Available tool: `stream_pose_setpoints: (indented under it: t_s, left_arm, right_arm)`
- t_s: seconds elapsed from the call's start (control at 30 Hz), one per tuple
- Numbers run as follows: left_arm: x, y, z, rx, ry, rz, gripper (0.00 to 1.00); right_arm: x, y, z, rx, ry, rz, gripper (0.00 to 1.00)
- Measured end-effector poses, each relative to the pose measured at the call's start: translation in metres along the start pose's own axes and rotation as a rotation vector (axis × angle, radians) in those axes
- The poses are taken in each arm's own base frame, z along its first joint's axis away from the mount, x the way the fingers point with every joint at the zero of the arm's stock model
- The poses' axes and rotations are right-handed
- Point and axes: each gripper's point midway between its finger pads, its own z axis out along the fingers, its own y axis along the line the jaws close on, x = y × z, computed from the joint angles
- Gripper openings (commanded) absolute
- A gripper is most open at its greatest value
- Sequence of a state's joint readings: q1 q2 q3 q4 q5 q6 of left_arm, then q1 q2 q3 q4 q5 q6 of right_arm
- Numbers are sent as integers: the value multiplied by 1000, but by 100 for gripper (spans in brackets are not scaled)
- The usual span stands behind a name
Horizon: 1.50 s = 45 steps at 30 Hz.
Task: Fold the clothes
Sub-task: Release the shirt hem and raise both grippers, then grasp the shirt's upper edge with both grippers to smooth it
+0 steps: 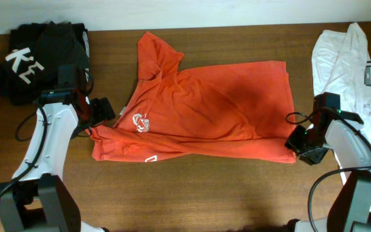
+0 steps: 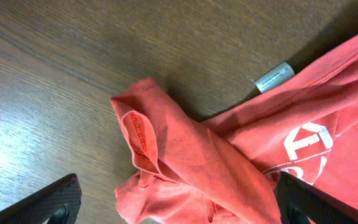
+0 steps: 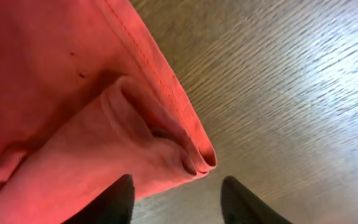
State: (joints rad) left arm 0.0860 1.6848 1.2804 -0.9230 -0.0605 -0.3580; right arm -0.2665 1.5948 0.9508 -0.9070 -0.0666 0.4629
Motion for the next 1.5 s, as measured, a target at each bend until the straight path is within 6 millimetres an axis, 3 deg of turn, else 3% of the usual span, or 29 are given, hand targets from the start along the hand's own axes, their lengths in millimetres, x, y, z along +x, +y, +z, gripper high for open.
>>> stream_pose_setpoints:
  t_s: [0.13,0.23,0.37,0.43,0.6,0.7,0.97,1.07,1.13,1.17,1.2,1.27,1.33,1.37,1.43,1.5]
  left_arm:
    - [1,0,0,-1,4,0,99]
    - [1,0,0,-2,4,0,99]
    - [1,0,0,-2,5,0,99]
    - [1,0,0,-2,5,0,99]
    - [1,1,0,-2,5,0,99]
    - [1,0,0,-2,4,0,99]
    - [-8,-3,0,12,-33,-2,99]
    - [-16,-21,-2,57,-76,24,99]
    - [-22,-55,-6,116,-142,88,99]
    - [-23,-67,-8,134,-162,113,99]
    - [-23,-75,-10,146,-174,128,99]
    - [-4,-80,-11,161,-99,151,99]
    - [17,-80,-17,189,2,150,99]
    - [40,-75,-23,189,104,143,99]
    - [68,-72,-26,181,216,133,99]
    - [92,-85,-12,173,278,138,98]
  right_arm:
    - [-7,5,4,-18,-20,-2,35]
    - [-10,12,19,-41,6,-5,31]
    - [-10,10,19,-25,1,-26,22]
    - [-7,8,19,-18,11,-26,4]
    - [-3,5,18,-3,33,-26,4]
    - [-42,27,-9,-62,-85,-36,4]
    - [-118,60,-34,-175,-411,-53,4]
    - [-135,60,-42,-162,-495,-43,15]
    - [-143,53,-45,-124,-537,-26,67]
    - [-145,49,-46,-106,-547,-19,86]
    - [-140,44,-45,-82,-511,-15,88]
    - [-128,39,-57,-64,-410,-9,88]
    - [-112,54,-83,-137,-296,-55,88]
    - [-104,68,-98,-209,-261,-99,88]
    - [-90,79,-101,-262,-204,-142,89]
    - [-84,86,-101,-291,-183,-174,89]
